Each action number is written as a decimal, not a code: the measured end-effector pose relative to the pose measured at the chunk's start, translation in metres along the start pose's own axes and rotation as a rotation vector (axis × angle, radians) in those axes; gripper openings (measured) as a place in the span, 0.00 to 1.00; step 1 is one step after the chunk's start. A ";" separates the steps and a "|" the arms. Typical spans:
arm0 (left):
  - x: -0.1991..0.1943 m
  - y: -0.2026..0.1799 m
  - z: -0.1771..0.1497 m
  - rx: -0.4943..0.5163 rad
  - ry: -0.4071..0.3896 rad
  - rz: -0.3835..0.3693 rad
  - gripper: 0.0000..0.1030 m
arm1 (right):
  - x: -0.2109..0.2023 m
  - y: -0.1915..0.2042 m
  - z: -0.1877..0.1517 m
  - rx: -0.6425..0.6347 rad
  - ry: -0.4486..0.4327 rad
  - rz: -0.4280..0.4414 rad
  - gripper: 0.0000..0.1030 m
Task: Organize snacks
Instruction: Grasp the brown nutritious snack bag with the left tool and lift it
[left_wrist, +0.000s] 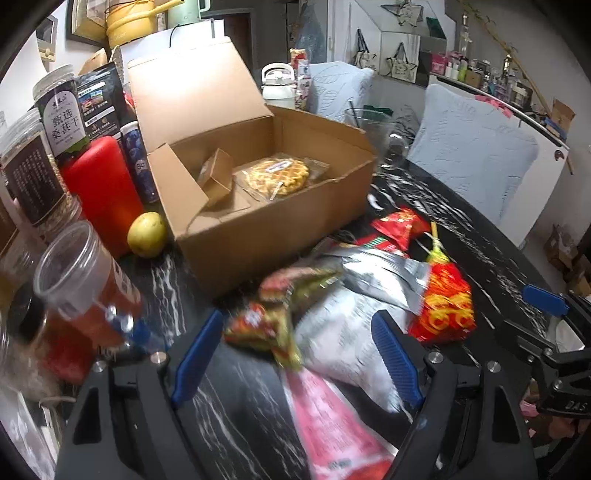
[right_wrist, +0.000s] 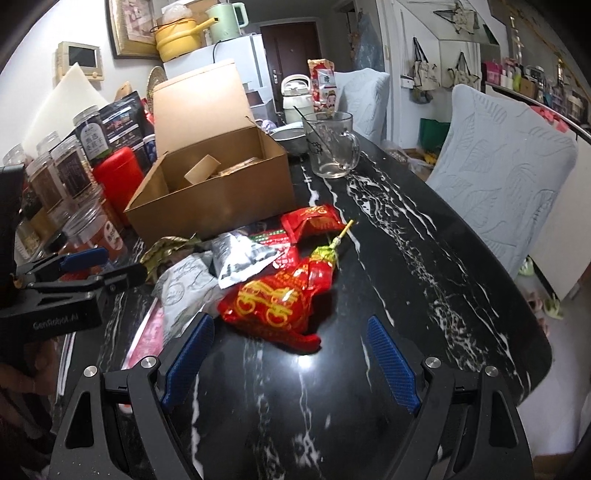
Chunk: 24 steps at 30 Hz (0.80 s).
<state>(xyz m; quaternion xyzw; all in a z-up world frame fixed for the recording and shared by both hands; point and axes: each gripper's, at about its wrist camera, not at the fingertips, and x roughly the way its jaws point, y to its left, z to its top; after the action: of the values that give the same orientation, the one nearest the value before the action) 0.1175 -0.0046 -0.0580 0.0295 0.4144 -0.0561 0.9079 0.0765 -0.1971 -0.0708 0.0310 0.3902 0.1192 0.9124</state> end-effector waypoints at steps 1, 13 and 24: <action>0.003 0.002 0.002 -0.002 0.005 0.005 0.81 | 0.004 -0.001 0.002 0.002 0.005 0.003 0.83; 0.056 0.018 0.014 0.003 0.125 0.068 0.81 | 0.039 -0.005 0.022 0.004 0.046 0.031 0.83; 0.080 0.025 0.017 0.013 0.184 -0.004 0.80 | 0.059 -0.005 0.028 0.021 0.088 0.065 0.83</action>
<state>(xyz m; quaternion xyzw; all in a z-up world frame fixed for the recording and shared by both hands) 0.1859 0.0117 -0.1071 0.0396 0.4956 -0.0578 0.8657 0.1371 -0.1866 -0.0933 0.0480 0.4299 0.1462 0.8897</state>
